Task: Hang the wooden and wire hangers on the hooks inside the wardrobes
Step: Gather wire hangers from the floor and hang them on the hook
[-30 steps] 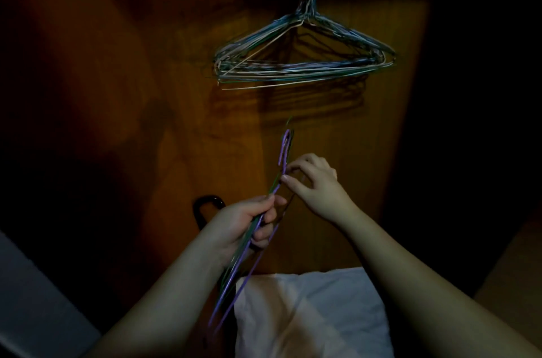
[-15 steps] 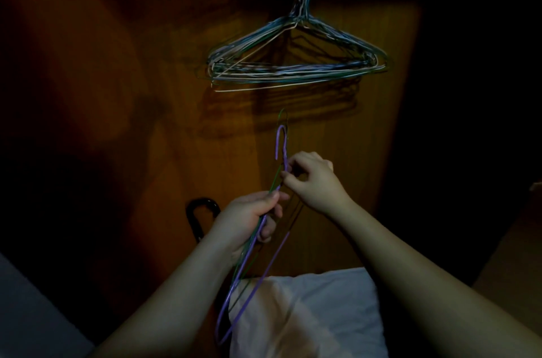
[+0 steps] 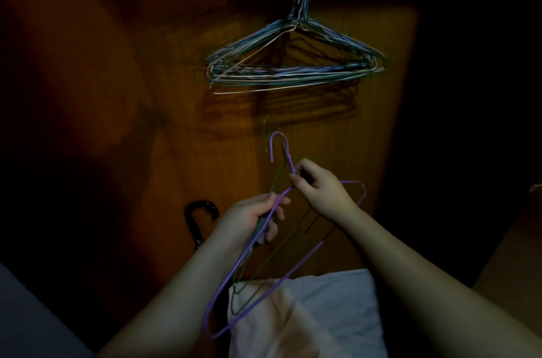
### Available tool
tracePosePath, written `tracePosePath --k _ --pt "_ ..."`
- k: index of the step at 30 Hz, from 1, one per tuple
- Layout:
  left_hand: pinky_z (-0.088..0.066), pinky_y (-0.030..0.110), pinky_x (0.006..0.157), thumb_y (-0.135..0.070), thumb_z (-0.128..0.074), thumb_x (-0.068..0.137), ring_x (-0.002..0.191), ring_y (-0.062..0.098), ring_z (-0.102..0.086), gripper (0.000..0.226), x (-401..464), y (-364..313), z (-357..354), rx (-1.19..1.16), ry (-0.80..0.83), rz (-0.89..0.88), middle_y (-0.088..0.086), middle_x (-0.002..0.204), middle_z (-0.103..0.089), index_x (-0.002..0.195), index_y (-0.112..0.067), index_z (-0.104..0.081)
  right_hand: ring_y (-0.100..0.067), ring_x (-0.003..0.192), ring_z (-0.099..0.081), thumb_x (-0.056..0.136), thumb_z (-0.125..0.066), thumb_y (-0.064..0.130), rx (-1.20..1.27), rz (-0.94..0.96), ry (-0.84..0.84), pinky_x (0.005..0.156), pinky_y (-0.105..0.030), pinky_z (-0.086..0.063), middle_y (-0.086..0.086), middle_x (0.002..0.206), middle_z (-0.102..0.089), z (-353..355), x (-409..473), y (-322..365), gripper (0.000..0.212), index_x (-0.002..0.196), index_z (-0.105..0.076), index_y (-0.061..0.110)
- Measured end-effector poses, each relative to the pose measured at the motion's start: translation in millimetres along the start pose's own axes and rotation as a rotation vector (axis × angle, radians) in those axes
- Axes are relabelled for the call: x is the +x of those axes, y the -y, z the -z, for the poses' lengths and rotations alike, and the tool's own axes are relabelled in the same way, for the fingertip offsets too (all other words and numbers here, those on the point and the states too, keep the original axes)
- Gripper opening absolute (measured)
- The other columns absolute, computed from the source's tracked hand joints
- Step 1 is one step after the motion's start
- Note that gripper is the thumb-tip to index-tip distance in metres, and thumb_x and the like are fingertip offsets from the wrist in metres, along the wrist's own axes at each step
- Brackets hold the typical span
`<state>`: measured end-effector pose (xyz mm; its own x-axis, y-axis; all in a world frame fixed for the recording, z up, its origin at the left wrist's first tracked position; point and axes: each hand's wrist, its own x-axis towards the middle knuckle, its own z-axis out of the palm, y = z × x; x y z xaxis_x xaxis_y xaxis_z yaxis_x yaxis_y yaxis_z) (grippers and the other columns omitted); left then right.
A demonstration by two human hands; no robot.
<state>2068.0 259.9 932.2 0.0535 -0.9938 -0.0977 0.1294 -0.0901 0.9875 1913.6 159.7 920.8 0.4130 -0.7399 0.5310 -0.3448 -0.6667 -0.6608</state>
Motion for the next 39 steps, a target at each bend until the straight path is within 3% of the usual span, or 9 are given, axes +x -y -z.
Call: tracePosePath --k 5,10,16,20,23,25,28,33,39 --pt "-0.030 0.018 0.036 -0.019 -0.042 0.102 0.037 0.008 -0.040 0.024 8 -3 13 0.045 0.018 0.085 -0.003 0.051 -0.048 0.094 -0.006 -0.061 -0.003 0.068 -0.048 0.097 -0.056 0.020 0.042 -0.023 -0.024 0.065 -0.021 -0.038 0.007 0.076 -0.053 22 3 -2 0.011 0.087 -0.054 0.018" --pt "-0.021 0.015 0.036 -0.021 -0.041 0.101 0.033 0.007 -0.030 0.024 20 4 29 0.008 0.000 0.095 -0.005 0.048 -0.038 0.092 -0.007 -0.058 0.003 0.067 -0.047 0.097 -0.055 0.018 0.062 -0.076 -0.150 0.067 -0.015 -0.036 0.007 0.075 -0.054 55 12 -7 0.022 0.078 -0.050 0.027" --pt "-0.023 0.014 0.030 -0.022 -0.043 0.102 0.033 0.007 -0.033 0.025 32 -5 39 0.013 -0.111 0.058 -0.003 0.049 -0.036 0.085 -0.009 -0.057 -0.004 0.067 -0.045 0.098 -0.054 0.021 0.006 -0.109 -0.243 0.068 -0.028 -0.033 0.009 0.073 -0.052 92 37 -11 0.019 0.080 -0.049 0.022" --pt "-0.029 0.020 0.034 -0.040 -0.052 0.097 0.048 0.013 -0.034 0.026 65 0 64 0.095 -0.163 0.121 0.000 0.063 -0.038 0.086 -0.016 -0.053 -0.003 0.067 -0.047 0.099 -0.051 0.028 -0.035 -0.140 -0.281 0.063 -0.020 -0.035 0.008 0.075 -0.052 112 58 -5 0.018 0.085 -0.050 0.018" --pt "-0.024 0.024 0.043 -0.050 -0.065 0.083 0.048 0.015 -0.025 0.036 85 11 87 -0.012 -0.132 0.080 0.002 0.068 -0.028 0.094 -0.017 -0.053 -0.004 0.071 -0.049 0.100 -0.049 0.031 -0.047 -0.153 -0.332 0.064 -0.030 -0.035 0.008 0.077 -0.054 126 80 1 0.017 0.086 -0.051 0.021" --pt "-0.018 0.031 0.049 -0.054 -0.072 0.080 0.054 0.019 -0.017 0.048 92 11 97 -0.033 -0.105 0.034 0.006 0.072 -0.019 0.106 -0.020 -0.051 -0.013 0.076 -0.053 0.100 -0.048 0.032 -0.041 -0.150 -0.365 0.066 -0.032 -0.035 0.001 0.084 -0.059 134 95 6 0.018 0.092 -0.054 0.017" --pt "-0.015 0.034 0.053 -0.057 -0.073 0.078 0.061 0.024 -0.010 0.052 102 6 107 -0.041 -0.079 -0.007 0.011 0.083 -0.009 0.108 -0.024 -0.046 -0.017 0.081 -0.055 0.100 -0.047 0.035 -0.045 -0.147 -0.393 0.066 -0.032 -0.038 -0.003 0.089 -0.060 142 118 16 0.022 0.097 -0.057 0.016" --pt "-0.015 0.034 0.054 -0.057 -0.072 0.079 0.063 0.021 -0.011 0.050 108 -6 114 -0.095 -0.061 -0.027 0.006 0.080 -0.013 0.111 -0.026 -0.049 -0.025 0.088 -0.057 0.100 -0.045 0.037 -0.066 -0.150 -0.417 0.076 -0.039 -0.044 -0.009 0.096 -0.062 152 161 32 0.030 0.104 -0.056 0.010" --pt "-0.015 0.034 0.053 -0.055 -0.076 0.075 0.062 0.021 -0.011 0.053 108 -19 116 -0.108 -0.040 0.000 0.005 0.078 -0.015 0.109 -0.026 -0.048 -0.019 0.080 -0.053 0.101 -0.043 0.038 -0.074 -0.114 -0.435 0.069 -0.034 -0.039 -0.004 0.089 -0.058 159 196 54 0.029 0.107 -0.056 0.013"
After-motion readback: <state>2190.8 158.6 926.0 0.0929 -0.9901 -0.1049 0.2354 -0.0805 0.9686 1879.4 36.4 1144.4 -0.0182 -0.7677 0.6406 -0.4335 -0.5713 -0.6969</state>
